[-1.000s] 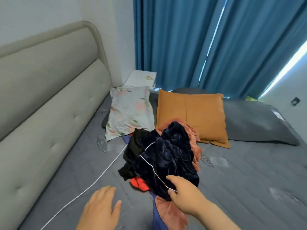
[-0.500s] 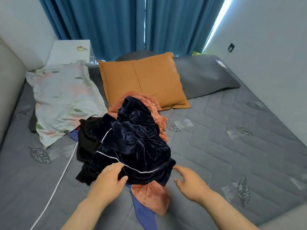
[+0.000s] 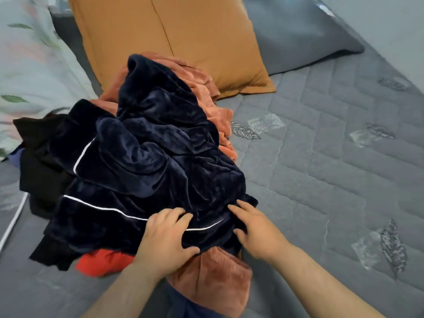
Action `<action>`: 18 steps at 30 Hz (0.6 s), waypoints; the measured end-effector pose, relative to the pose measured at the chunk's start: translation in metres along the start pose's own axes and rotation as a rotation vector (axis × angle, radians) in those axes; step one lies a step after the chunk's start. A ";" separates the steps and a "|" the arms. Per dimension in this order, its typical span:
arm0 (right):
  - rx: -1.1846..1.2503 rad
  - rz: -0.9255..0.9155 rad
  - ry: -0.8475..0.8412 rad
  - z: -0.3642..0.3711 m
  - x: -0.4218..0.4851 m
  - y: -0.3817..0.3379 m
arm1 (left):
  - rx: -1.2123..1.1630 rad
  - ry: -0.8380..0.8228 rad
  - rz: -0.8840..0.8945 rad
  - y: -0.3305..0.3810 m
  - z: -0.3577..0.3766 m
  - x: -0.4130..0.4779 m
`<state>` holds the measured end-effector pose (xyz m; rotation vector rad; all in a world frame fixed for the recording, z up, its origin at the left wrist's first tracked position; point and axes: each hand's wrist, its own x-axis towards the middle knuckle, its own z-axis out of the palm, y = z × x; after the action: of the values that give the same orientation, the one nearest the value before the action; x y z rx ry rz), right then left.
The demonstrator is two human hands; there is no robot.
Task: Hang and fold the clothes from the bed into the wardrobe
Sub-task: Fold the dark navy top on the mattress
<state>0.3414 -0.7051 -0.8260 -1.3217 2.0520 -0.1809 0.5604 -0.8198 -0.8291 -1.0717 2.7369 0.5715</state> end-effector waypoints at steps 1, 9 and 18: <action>-0.005 -0.017 0.020 0.006 0.004 0.003 | 0.011 0.068 0.018 -0.003 0.007 0.001; 0.055 -0.075 0.252 0.023 0.027 0.002 | -0.123 0.218 0.043 -0.007 0.007 -0.004; 0.362 -0.075 0.501 -0.123 -0.019 -0.092 | -0.372 0.218 -0.126 0.042 -0.179 -0.019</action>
<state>0.3408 -0.7617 -0.6818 -1.2037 2.2251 -0.9540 0.5458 -0.8513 -0.6471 -1.4557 2.7814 1.0294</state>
